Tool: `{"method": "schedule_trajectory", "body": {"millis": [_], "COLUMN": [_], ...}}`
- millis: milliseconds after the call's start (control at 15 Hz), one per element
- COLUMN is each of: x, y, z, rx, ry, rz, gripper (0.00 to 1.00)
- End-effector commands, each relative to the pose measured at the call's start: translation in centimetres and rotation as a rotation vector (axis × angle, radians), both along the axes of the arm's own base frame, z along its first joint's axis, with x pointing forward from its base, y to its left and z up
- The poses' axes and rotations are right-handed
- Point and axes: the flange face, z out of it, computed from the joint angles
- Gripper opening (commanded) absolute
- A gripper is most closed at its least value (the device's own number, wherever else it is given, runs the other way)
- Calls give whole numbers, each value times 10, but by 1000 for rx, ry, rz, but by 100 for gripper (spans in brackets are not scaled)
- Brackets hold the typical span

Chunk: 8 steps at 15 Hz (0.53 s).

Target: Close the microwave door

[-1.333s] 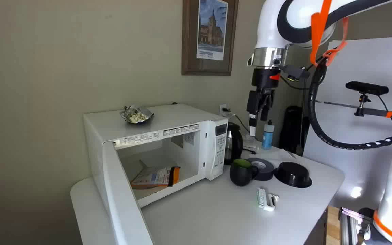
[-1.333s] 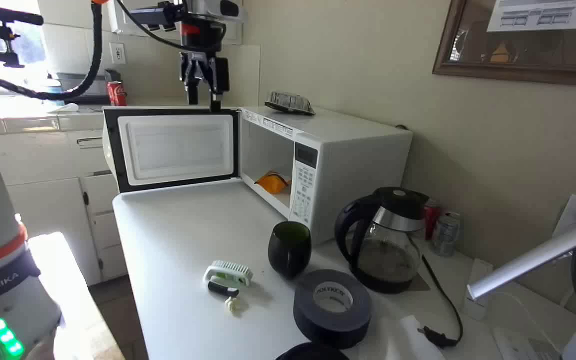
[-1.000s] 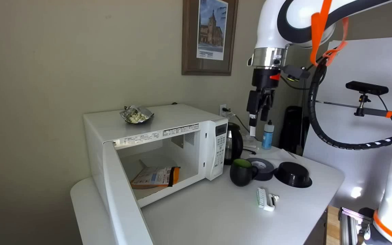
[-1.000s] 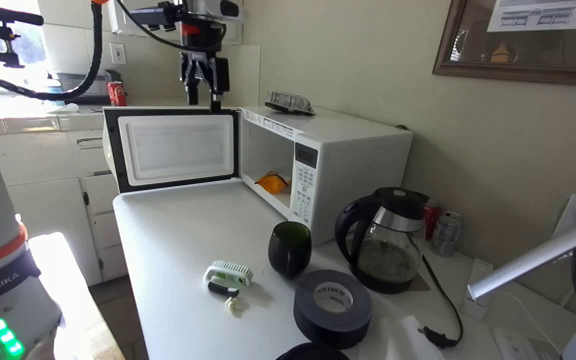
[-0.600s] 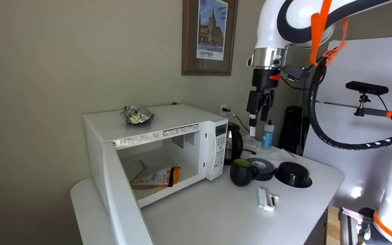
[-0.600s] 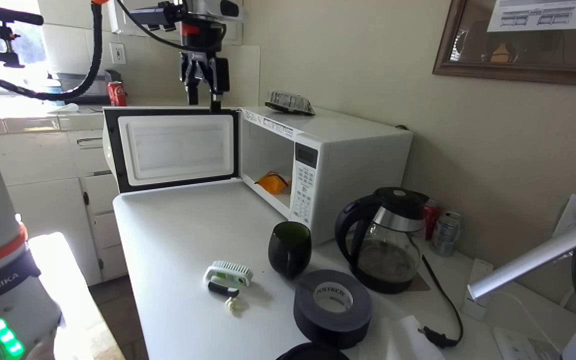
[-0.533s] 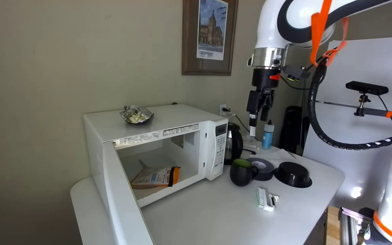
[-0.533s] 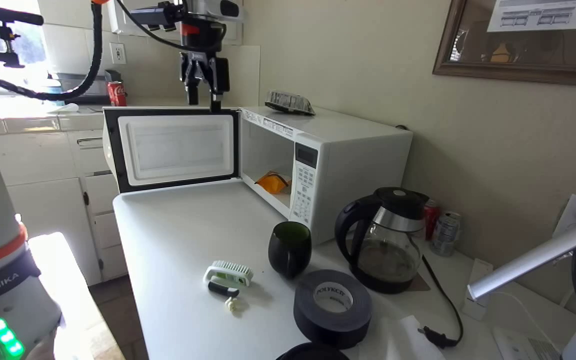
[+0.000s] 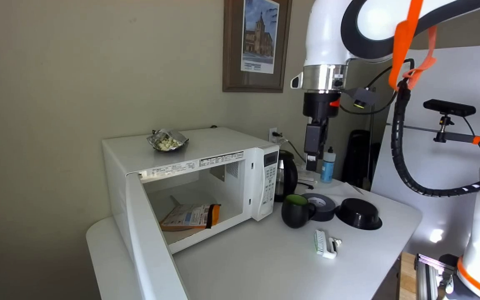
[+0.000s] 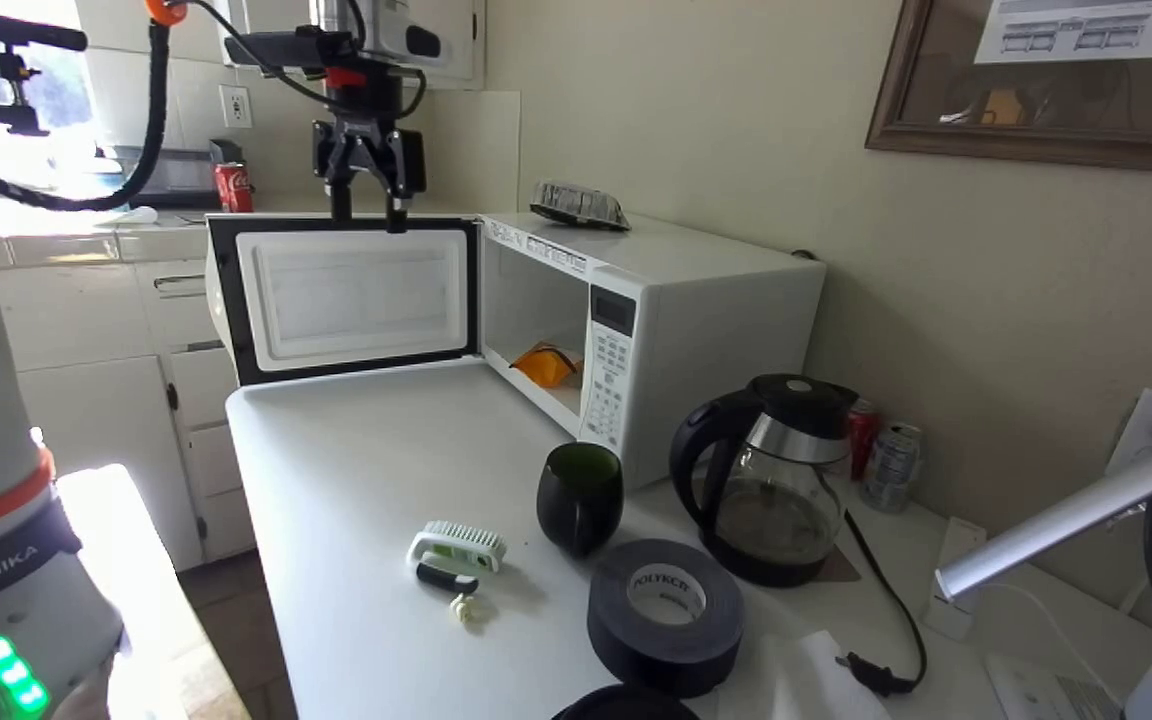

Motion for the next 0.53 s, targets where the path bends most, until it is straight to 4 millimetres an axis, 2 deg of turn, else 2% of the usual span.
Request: {"method": "schedule_trajectory", "body": {"millis": [0, 200, 467], "x": [-16, -27, -29], "y": [52, 99, 145], "z": [-21, -26, -31], "rx": [-22, -12, 44], "ry": [36, 32, 44], "rz": [198, 372, 567], "gripper": [100, 100, 100]}}
